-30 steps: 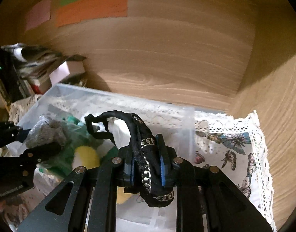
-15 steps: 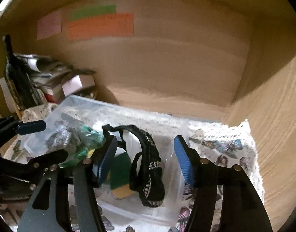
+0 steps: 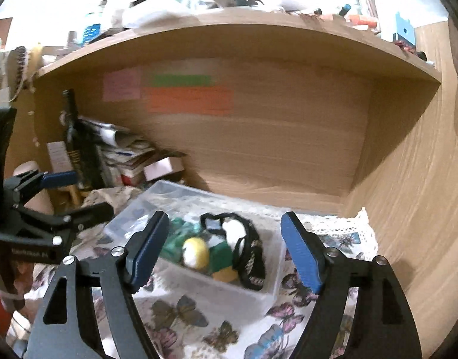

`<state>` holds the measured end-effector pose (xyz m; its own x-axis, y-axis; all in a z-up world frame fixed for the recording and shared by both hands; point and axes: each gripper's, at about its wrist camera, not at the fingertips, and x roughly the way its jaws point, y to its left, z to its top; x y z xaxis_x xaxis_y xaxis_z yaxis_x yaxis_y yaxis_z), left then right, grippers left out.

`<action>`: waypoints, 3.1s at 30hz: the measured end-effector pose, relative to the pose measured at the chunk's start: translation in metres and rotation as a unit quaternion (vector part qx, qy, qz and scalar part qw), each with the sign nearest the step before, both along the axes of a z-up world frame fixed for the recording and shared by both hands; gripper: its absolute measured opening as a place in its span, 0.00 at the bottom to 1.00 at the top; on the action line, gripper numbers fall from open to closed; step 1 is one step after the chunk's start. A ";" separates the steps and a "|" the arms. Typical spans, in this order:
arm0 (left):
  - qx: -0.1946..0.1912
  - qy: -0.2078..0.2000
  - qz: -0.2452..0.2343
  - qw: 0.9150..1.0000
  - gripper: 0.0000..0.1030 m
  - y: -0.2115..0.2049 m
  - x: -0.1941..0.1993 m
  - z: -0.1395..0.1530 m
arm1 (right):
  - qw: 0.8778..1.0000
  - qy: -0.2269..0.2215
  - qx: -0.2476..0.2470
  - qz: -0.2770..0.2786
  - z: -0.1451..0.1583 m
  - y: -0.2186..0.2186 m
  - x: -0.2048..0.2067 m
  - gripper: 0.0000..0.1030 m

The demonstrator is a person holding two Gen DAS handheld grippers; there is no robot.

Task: Organize soft objects
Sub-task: 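Grasp the white drawstring bag with the right tool while the left tool grasps the braided cord, then carry the drawstring bag and cord into the clear box and release both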

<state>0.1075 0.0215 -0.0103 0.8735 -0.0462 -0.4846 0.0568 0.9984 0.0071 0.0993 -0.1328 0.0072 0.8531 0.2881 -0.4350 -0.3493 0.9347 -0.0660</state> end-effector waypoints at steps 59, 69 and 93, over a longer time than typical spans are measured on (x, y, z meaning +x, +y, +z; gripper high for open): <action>-0.053 0.148 0.022 0.987 0.04 0.008 -0.057 -0.115 | 0.989 0.140 -0.018 0.039 -0.110 0.025 -0.062 0.24; -0.046 0.085 0.023 0.995 0.04 0.006 -0.052 -0.069 | 0.996 0.089 0.008 0.006 -0.073 0.012 -0.053 0.24; -0.026 0.006 0.015 1.000 0.04 0.002 0.044 0.004 | 0.999 -0.048 0.004 -0.022 0.002 0.012 0.015 0.24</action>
